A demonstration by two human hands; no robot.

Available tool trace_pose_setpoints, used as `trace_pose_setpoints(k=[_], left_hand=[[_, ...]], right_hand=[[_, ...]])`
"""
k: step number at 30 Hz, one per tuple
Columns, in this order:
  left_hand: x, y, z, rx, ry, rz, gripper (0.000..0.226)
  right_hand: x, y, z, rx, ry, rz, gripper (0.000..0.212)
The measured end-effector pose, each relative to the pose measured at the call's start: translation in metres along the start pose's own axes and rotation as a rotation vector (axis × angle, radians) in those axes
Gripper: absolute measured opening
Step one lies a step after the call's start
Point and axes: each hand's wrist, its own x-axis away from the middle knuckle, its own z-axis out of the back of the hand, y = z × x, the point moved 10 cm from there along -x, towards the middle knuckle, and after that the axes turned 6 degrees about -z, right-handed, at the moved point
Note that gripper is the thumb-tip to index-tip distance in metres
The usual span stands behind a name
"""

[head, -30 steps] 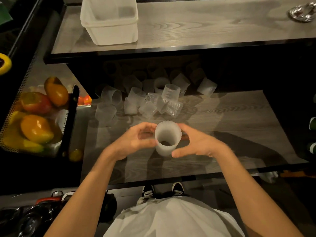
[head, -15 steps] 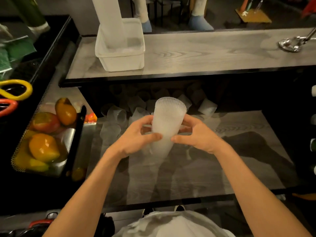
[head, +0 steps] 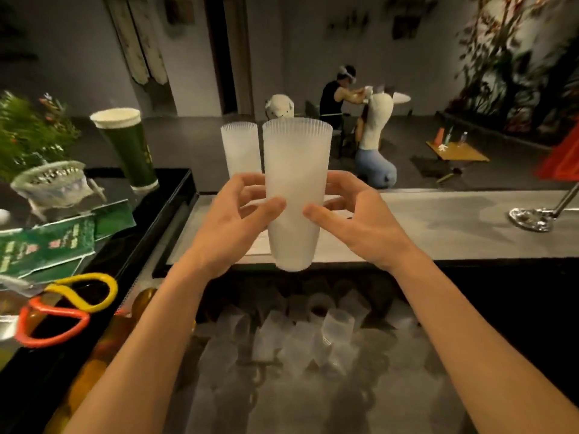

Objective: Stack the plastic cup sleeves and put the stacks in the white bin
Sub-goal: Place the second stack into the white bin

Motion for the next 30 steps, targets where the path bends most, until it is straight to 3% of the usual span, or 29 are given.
trace_pose_setpoints(k=[6,11,19,26,30], left_hand=[[-0.059,0.011,0.031,-0.096,0.134,-0.072,0.029],[-0.086,-0.032,0.041,-0.236,0.148,-0.022,0.044],[-0.112,-0.116,0.042,-0.306,0.103,0.103,0.043],[-0.123,-0.125,0.040,-0.344,0.128,0.086,0.049],[-0.115,-0.124,0.043,-0.410,0.155,0.148,0.054]], right_hand=[[-0.068,-0.019,-0.006,-0.004,0.029,0.054,0.053],[-0.111,0.016,-0.029,0.053,0.002,0.003,0.052],[-0.154,0.088,-0.060,0.096,-0.033,-0.086,0.052],[-0.164,0.097,-0.062,0.099,-0.014,-0.132,0.055],[-0.152,0.096,-0.063,0.162,-0.085,-0.173,0.059]])
